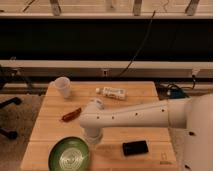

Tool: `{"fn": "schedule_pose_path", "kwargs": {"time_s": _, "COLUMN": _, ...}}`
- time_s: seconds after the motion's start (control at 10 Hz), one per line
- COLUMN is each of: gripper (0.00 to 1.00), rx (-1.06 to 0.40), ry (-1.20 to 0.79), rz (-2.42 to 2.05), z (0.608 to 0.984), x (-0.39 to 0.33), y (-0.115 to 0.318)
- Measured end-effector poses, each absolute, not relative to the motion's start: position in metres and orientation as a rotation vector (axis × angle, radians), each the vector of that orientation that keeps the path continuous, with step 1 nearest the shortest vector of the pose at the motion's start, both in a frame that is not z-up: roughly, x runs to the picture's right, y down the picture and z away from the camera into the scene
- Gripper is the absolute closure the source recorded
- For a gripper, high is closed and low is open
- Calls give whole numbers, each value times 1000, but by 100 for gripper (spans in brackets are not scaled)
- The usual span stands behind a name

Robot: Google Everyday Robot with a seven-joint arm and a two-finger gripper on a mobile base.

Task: Push the ceramic bowl across the table

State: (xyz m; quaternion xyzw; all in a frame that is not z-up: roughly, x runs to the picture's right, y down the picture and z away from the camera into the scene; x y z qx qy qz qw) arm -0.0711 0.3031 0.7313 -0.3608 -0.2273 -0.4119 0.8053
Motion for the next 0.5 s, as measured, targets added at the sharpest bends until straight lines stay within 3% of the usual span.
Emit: {"fn": "schedule_pose_path", "kwargs": {"time_s": 0.5, "gripper": 99, "rx": -772, "ry": -521, "rz": -943, "z": 724, "x": -92, "y": 310}}
